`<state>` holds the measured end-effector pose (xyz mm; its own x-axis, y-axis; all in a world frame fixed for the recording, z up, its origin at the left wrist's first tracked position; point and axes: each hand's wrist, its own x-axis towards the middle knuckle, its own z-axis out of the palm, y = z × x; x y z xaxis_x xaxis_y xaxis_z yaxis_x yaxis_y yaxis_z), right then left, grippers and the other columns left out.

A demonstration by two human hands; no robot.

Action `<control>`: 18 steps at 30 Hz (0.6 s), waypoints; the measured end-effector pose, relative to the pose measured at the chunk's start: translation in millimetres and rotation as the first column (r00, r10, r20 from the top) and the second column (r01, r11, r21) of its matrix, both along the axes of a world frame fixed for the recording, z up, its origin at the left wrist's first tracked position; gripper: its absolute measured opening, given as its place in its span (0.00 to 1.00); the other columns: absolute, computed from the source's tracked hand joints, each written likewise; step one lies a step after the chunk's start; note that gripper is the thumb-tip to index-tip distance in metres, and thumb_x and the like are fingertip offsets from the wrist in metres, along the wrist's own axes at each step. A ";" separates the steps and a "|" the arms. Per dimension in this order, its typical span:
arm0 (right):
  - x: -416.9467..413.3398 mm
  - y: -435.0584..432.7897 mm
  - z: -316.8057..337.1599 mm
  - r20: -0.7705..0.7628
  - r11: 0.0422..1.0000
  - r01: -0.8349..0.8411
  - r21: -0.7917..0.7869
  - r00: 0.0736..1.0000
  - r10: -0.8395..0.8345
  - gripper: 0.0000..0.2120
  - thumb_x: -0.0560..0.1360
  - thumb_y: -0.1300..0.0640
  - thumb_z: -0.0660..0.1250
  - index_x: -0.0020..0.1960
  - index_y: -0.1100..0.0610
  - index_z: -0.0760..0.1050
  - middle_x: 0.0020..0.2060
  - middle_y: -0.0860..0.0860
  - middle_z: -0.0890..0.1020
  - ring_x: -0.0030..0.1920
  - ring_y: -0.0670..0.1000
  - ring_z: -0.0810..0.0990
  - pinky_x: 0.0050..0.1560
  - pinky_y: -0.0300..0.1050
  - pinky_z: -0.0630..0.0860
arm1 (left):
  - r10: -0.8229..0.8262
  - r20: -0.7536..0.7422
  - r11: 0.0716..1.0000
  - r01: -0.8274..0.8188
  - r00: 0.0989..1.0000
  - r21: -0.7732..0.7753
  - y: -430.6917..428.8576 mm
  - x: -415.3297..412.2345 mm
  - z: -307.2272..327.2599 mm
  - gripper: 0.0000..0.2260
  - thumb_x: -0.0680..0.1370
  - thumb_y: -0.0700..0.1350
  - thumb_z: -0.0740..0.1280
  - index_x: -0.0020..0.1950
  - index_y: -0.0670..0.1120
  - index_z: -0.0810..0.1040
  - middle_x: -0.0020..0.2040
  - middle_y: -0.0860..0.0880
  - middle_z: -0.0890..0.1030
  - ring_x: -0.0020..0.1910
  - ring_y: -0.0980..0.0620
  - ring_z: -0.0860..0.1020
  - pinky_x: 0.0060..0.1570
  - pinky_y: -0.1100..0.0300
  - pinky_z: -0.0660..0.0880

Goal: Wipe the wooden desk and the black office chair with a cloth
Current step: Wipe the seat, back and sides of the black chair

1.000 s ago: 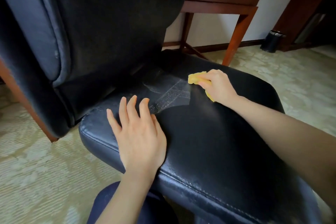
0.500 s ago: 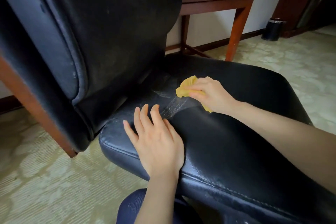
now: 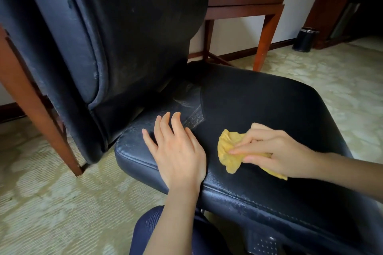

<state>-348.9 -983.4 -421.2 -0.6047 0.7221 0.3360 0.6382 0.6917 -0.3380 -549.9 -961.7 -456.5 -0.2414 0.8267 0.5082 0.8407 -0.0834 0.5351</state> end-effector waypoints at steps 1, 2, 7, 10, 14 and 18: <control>-0.6 9.6 -0.4 0.018 1.000 0.015 0.019 1.000 -0.015 0.13 0.72 0.60 0.70 0.57 0.55 0.81 0.43 0.49 0.80 0.43 0.44 0.70 0.48 0.36 0.71 | -0.003 -0.003 1.000 0.003 1.000 0.002 -0.5 0.0 -0.9 0.16 0.79 0.41 0.59 0.66 0.42 0.71 0.66 0.43 0.73 0.70 0.44 0.66 0.72 0.42 0.50; -1.9 21.5 -1.3 0.027 0.999 0.041 0.029 0.999 -0.041 0.13 0.72 0.61 0.71 0.56 0.55 0.82 0.43 0.50 0.80 0.43 0.44 0.70 0.49 0.37 0.71 | -0.006 -0.007 1.000 0.006 1.000 0.003 -0.5 -0.6 -1.9 0.16 0.78 0.41 0.60 0.66 0.42 0.71 0.66 0.43 0.73 0.70 0.44 0.66 0.72 0.42 0.50; -10.5 93.0 -2.8 0.001 0.968 0.250 0.005 0.968 -0.250 0.11 0.74 0.61 0.70 0.55 0.52 0.82 0.43 0.51 0.80 0.45 0.51 0.73 0.52 0.41 0.68 | -0.014 0.004 1.000 0.014 1.000 0.017 0.1 -1.5 -3.7 0.17 0.77 0.40 0.62 0.66 0.42 0.72 0.66 0.43 0.73 0.70 0.43 0.67 0.71 0.41 0.52; -19.8 139.9 -4.0 0.021 0.943 0.329 0.044 0.944 -0.330 0.10 0.76 0.59 0.67 0.56 0.52 0.81 0.42 0.52 0.79 0.45 0.51 0.71 0.50 0.36 0.62 | -0.011 0.010 0.999 0.010 1.000 0.040 0.6 -1.6 -3.9 0.17 0.77 0.41 0.60 0.65 0.42 0.73 0.65 0.43 0.74 0.70 0.43 0.68 0.71 0.40 0.53; -40.3 187.6 2.3 0.017 0.927 0.374 0.038 0.927 -0.375 0.10 0.77 0.59 0.65 0.56 0.56 0.82 0.38 0.51 0.78 0.42 0.54 0.75 0.48 0.38 0.68 | -0.005 0.009 0.998 0.005 1.000 0.060 1.6 -1.5 -5.8 0.17 0.77 0.43 0.56 0.64 0.42 0.73 0.65 0.45 0.75 0.70 0.44 0.68 0.71 0.41 0.54; -61.5 232.7 5.6 0.086 0.851 0.526 -0.010 0.848 -0.523 0.12 0.78 0.58 0.63 0.59 0.58 0.79 0.47 0.60 0.82 0.51 0.59 0.77 0.56 0.51 0.73 | -0.004 0.006 0.997 0.003 1.000 0.080 2.6 -1.1 -8.5 0.19 0.77 0.45 0.53 0.64 0.43 0.74 0.64 0.46 0.76 0.69 0.45 0.68 0.71 0.41 0.55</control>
<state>-410.3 -750.7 -415.6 -0.1558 0.9485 0.2758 0.9276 0.2364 -0.2892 -551.0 -959.1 -465.0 -0.2419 0.7846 0.5709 0.8371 -0.1289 0.5317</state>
